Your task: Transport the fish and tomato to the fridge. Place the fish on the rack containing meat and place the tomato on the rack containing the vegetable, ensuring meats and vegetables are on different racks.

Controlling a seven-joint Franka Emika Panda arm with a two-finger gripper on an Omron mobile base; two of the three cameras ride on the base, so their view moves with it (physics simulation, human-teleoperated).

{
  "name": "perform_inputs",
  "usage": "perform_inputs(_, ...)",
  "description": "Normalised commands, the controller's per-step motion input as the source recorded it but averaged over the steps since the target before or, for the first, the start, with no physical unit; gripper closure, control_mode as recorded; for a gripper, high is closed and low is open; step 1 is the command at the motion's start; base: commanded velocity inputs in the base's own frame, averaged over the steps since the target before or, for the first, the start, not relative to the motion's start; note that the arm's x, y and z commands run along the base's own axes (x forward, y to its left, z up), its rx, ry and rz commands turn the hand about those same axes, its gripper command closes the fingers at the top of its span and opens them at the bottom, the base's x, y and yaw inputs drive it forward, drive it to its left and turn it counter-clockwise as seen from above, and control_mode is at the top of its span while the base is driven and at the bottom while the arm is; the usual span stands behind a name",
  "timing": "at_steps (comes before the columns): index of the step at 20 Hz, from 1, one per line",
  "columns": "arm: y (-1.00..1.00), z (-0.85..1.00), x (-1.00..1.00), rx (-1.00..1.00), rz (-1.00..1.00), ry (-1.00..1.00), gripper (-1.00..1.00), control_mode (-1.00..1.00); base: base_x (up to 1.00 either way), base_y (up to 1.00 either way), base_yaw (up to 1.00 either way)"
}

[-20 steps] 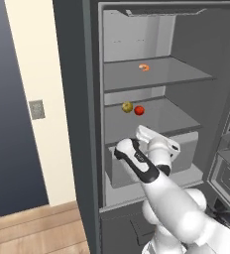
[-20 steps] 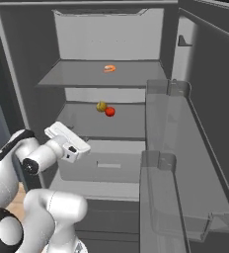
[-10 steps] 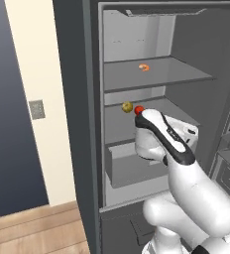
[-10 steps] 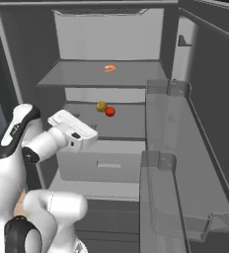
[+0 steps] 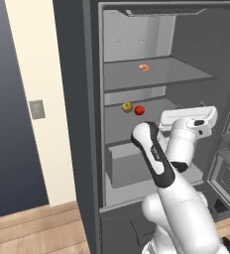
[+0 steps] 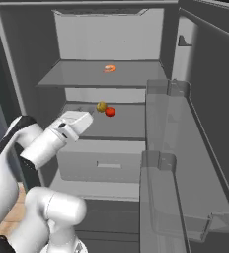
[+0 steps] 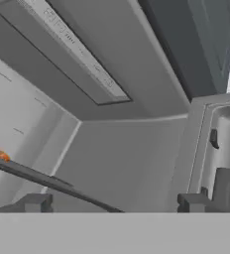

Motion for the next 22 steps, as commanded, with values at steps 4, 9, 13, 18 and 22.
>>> perform_inputs(4, -0.41, 0.49, -0.42, -0.55, -0.53, -0.01, -1.0, -1.0, 0.0, 0.0, 0.0)
perform_inputs(9, -0.07, 1.0, -0.93, -0.05, -0.3, -0.01, -1.0, -1.0, 0.0, 0.0, 0.0)
perform_inputs(13, 0.0, 1.0, -0.99, 0.0, -0.19, 0.0, -1.0, -1.0, 0.0, 0.0, 0.0)
perform_inputs(18, 0.17, 1.0, -0.92, 0.0, -0.06, 0.0, -1.0, -1.0, 0.0, 0.0, 0.0)
perform_inputs(22, 0.23, 1.0, -0.7, 0.0, 0.01, 0.0, -1.0, -1.0, 0.0, 0.0, 0.0)
